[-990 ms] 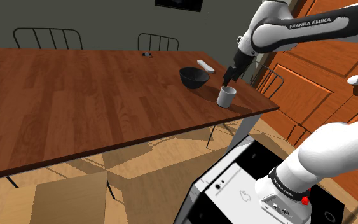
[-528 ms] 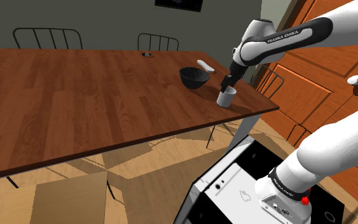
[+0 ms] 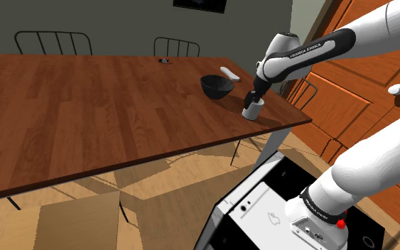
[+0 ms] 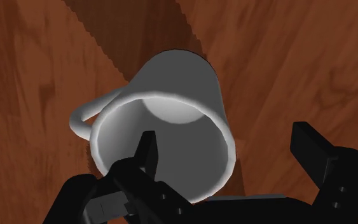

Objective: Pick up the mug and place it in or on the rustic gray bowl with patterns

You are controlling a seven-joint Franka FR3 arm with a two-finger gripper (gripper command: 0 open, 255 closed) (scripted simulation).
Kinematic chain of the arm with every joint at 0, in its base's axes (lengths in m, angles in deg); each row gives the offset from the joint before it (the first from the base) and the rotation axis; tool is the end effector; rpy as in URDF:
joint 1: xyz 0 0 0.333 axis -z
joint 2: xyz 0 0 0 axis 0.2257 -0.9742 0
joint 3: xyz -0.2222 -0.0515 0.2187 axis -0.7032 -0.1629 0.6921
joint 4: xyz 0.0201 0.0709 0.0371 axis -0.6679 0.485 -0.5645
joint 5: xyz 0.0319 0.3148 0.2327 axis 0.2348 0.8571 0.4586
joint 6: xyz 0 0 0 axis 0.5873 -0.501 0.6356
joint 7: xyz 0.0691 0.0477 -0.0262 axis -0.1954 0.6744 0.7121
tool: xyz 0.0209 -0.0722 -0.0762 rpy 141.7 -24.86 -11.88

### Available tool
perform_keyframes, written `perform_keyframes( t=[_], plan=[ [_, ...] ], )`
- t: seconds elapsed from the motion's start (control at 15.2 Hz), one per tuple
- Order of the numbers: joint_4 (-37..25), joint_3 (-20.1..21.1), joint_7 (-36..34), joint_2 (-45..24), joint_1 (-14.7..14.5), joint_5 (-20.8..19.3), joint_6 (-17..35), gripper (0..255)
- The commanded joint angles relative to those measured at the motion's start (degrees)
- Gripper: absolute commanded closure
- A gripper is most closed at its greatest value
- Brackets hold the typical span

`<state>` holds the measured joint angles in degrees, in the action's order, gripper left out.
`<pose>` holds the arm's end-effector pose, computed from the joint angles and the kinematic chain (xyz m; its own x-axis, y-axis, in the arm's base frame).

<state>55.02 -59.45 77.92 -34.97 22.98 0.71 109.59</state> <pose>0.4351 -0.1405 0.3614 0.9932 0.0413 0.1088 0.0331 -0.9965 0.0763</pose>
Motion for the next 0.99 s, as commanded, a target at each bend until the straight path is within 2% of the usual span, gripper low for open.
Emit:
perform_keyframes(
  t=[0.0,0.33,0.4,0.92],
  plan=[
    [0.0,0.0,0.0,-0.4,0.0,0.0,0.4,0],
    [0.0,0.0,0.0,-0.4,0.0,0.0,0.4,0],
    [0.0,0.0,0.0,-0.4,0.0,0.0,0.4,255],
    [0.0,0.0,0.0,-0.4,0.0,0.0,0.4,255]
  ],
)
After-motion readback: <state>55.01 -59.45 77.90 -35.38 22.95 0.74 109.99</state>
